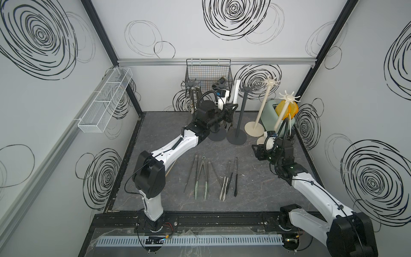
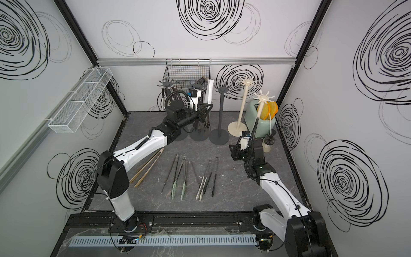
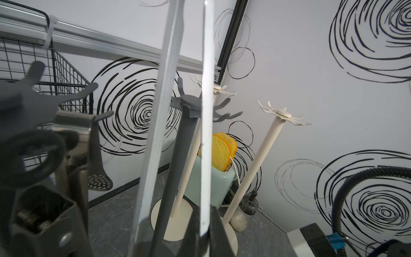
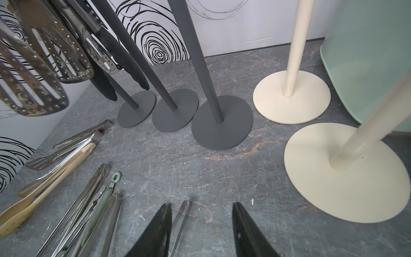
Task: Hang food tongs on kitchen utensil racks
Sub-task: Hang the food tongs on the rack.
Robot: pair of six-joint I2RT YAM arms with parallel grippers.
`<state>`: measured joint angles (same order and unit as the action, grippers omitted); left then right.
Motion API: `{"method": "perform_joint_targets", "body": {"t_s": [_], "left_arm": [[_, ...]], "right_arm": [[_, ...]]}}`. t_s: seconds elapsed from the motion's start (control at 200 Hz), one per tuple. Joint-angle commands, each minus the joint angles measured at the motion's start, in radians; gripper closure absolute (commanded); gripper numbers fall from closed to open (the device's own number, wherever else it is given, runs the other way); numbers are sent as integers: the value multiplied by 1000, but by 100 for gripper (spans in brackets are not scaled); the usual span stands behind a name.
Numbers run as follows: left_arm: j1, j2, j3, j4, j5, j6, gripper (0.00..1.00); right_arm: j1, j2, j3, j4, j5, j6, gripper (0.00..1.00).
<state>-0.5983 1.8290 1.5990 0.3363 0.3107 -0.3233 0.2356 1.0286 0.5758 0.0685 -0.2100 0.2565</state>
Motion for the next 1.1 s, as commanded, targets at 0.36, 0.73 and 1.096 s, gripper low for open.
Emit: {"method": "perform_joint_targets", "body": {"t_s": [0.36,0.73,1.096], "left_arm": [[9,82,104,141,76,-58,100],[18,115,111,150,84,-60,100],[18,136,87,178,125,-74,100]], "right_arm": [[-10,8,13,20,-22,-17,52],[-12,11,9,19,-28,-18,52],[-13,12,7,19,-28,-18,52]]}}
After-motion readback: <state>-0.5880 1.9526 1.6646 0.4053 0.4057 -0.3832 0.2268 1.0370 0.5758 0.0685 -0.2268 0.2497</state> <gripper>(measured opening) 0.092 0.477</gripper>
